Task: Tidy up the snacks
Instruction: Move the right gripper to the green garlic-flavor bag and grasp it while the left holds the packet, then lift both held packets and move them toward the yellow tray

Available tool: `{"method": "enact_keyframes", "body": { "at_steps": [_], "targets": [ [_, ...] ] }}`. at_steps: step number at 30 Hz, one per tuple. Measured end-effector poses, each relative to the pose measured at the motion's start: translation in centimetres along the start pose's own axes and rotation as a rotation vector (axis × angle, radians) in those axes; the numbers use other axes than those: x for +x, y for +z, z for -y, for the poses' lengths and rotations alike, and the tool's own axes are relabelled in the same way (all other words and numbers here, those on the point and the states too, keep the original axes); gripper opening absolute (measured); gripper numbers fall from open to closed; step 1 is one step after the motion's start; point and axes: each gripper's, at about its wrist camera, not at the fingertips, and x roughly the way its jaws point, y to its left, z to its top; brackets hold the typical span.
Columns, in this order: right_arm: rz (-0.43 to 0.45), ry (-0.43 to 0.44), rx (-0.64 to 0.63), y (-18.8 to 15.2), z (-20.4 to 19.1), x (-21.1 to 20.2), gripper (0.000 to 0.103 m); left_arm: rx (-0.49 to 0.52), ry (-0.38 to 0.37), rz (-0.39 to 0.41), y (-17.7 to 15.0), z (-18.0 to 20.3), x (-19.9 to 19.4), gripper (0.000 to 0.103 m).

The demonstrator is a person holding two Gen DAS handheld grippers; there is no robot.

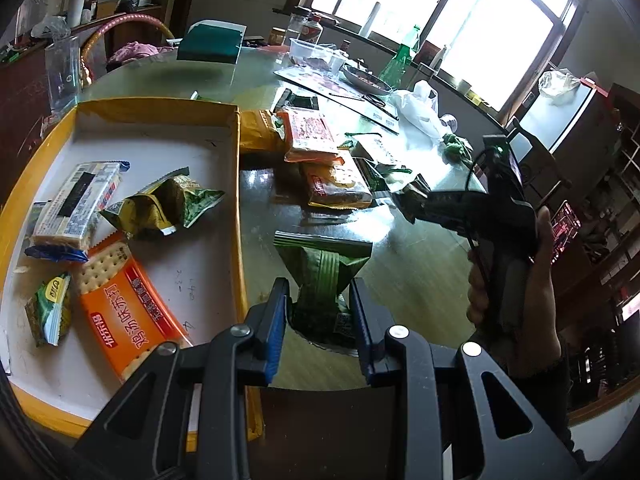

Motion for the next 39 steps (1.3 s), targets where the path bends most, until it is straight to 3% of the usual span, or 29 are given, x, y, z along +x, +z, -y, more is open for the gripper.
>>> {"method": "enact_keyframes", "body": {
  "at_steps": [5,15,26,39],
  "targets": [
    [0.02,0.01,-0.029,-2.6,0.5,-1.5,0.015,0.002,0.002,0.0,-0.1,0.0,-0.1,0.032],
    [0.051,0.136,-0.077,-8.1,-0.2,-4.2,0.014,0.013,0.003,-0.009,-0.3,0.3,0.0,0.032],
    [0.098,0.214,-0.139,-10.0,-2.0,-6.6,0.013,0.009,-0.004,-0.012,-0.3,0.3,0.0,0.032],
    [0.107,0.235,-0.205,-10.6,-4.4,-7.1,0.014,-0.006,0.0,-0.009,-0.4,-0.4,-0.1,0.032]
  ]
}}
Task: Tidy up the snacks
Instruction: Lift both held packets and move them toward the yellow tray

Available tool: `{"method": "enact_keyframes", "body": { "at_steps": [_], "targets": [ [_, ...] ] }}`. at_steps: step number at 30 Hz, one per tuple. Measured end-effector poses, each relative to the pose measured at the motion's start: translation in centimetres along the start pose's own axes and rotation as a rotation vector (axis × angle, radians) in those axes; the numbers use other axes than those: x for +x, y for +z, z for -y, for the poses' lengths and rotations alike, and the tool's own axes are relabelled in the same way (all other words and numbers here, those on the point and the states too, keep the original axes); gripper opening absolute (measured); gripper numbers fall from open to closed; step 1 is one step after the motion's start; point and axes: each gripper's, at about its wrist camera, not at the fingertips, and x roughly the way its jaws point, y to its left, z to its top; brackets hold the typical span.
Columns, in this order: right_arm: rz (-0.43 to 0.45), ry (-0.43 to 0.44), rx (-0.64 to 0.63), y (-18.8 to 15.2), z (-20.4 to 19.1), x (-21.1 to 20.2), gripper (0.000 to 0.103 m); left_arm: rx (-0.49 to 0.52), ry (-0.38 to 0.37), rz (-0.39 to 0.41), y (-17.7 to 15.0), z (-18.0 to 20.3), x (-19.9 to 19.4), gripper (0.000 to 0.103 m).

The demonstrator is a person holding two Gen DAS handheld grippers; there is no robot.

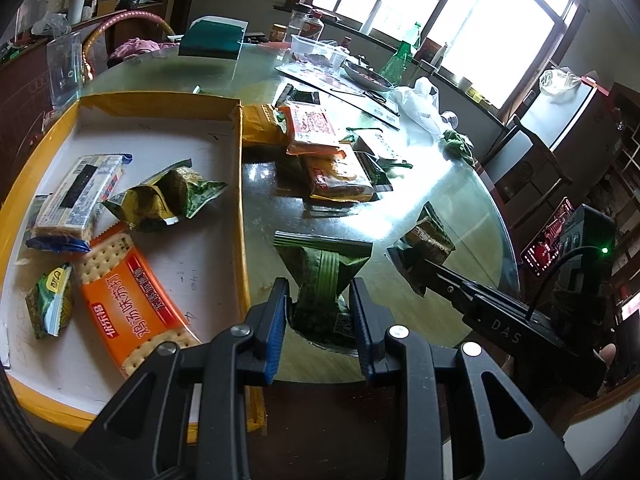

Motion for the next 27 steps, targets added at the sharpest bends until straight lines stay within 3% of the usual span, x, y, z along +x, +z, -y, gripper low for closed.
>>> {"method": "enact_keyframes", "body": {
  "at_steps": [27],
  "targets": [
    [0.024,0.125,-0.104,0.0,-4.3,-0.3,0.014,-0.081,0.041,0.048,0.4,-3.5,-1.4,0.032]
  ]
}}
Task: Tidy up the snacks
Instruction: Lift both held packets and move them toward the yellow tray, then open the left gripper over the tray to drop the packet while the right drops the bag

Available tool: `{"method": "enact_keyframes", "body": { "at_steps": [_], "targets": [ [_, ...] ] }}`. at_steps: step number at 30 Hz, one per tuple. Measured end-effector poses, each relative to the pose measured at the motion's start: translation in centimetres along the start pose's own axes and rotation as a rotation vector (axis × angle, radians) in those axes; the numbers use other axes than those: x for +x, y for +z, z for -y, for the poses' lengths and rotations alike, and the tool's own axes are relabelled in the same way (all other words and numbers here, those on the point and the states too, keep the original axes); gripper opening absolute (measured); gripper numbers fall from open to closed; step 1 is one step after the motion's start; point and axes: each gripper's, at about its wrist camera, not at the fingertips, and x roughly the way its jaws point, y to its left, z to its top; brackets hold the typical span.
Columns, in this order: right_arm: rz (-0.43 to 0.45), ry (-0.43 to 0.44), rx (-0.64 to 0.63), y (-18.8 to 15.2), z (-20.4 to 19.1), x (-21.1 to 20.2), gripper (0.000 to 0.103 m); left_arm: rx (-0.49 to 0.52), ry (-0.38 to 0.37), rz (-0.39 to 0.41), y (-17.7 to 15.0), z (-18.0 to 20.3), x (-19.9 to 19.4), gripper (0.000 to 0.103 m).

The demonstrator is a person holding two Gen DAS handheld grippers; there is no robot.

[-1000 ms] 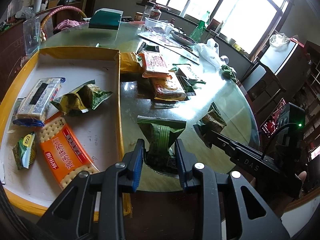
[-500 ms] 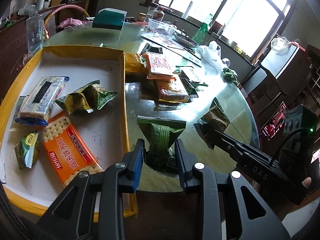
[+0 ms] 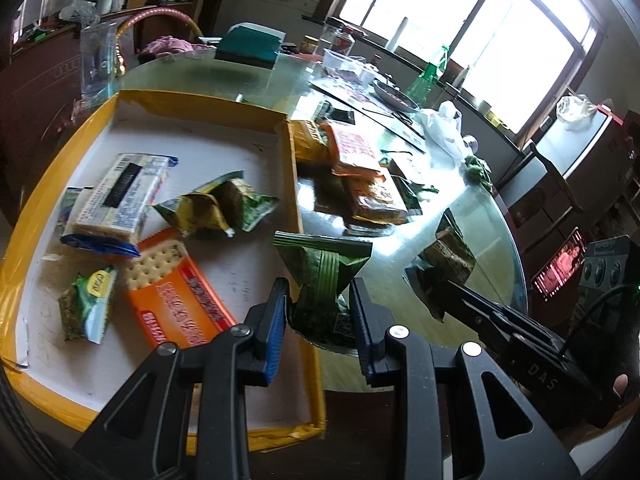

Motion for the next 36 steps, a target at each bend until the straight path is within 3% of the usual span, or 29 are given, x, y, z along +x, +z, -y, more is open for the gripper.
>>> {"method": "enact_keyframes", "body": {
  "at_steps": [9,23,26,30,36],
  "targets": [
    [-0.017,0.042,-0.05,0.3,-2.2,1.1,0.014,-0.056,0.049,0.025,0.2,-3.0,-0.9,0.032],
    [-0.08,0.131,-0.175,0.7,-7.6,4.6,0.014,-0.179,0.191,0.119,0.8,-10.8,-5.4,0.032],
    [-0.11,0.119,-0.197,0.4,-8.4,5.7,0.014,-0.202,0.22,0.12,0.4,-12.2,-5.8,0.032],
    [-0.134,0.038,-0.239,0.1,-9.1,7.2,0.014,-0.213,0.251,0.1,-0.5,-13.3,-6.4,0.032],
    [-0.155,0.023,-0.249,0.2,-9.3,8.2,0.014,-0.175,0.302,0.06,-1.1,-13.0,-5.8,0.033]
  ]
}}
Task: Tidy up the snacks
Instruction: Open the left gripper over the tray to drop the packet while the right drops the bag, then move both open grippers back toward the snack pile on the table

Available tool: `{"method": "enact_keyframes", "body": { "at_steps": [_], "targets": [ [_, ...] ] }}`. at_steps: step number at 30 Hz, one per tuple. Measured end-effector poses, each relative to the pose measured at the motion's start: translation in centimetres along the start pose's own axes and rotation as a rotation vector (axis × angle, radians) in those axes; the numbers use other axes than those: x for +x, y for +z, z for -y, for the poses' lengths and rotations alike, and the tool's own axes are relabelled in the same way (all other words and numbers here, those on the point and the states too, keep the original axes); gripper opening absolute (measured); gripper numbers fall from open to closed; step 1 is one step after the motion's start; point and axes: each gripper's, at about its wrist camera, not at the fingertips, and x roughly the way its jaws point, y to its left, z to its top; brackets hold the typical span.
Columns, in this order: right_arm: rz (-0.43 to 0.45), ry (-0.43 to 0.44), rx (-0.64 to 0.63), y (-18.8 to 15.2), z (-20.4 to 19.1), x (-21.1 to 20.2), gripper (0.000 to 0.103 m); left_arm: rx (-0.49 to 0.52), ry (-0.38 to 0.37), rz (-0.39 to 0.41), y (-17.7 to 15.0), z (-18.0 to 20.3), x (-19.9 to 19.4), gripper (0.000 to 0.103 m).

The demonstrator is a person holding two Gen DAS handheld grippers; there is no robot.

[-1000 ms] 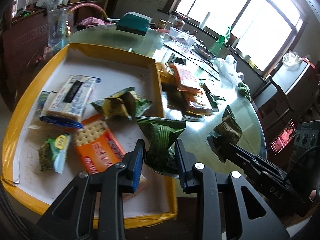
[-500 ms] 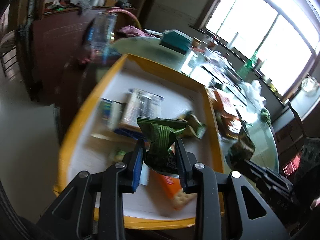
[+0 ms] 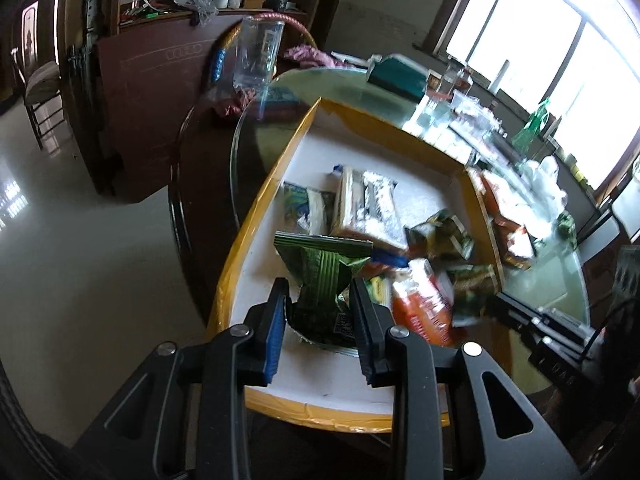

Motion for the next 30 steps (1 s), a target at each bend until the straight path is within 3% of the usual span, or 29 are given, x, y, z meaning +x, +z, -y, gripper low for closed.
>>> {"method": "enact_keyframes", "body": {
  "at_steps": [6,8,9,11,16,21,26,30],
  "targets": [
    [-0.017,-0.021,-0.019,-0.1,-0.4,0.6,0.015,-0.005,0.027,-0.045,-0.1,-0.2,1.0,0.034],
    [-0.013,-0.016,-0.013,-0.1,-0.4,0.5,0.016,-0.014,0.028,-0.05,-0.1,-0.3,1.0,0.039],
    [-0.015,-0.01,-0.01,-0.1,-0.4,0.5,0.018,-0.018,0.024,-0.051,-0.1,-0.3,1.0,0.042],
    [-0.009,0.017,-0.002,-0.3,-0.4,0.1,0.026,-0.025,0.021,-0.055,-0.1,-0.3,0.9,0.055],
    [0.026,0.091,0.023,-0.7,-0.1,-1.1,0.047,-0.038,0.02,-0.002,0.1,0.4,0.0,0.065],
    [0.079,0.092,0.046,-1.2,0.8,-2.8,0.06,0.008,-0.014,0.036,0.2,2.9,-0.6,0.067],
    [0.106,0.096,0.124,-2.0,3.2,-4.1,0.061,0.053,-0.088,0.081,0.0,6.2,-1.3,0.074],
    [0.125,0.073,0.186,-2.7,5.5,-5.2,0.066,0.126,-0.117,0.07,-0.2,9.3,-1.2,0.074]
  ]
}}
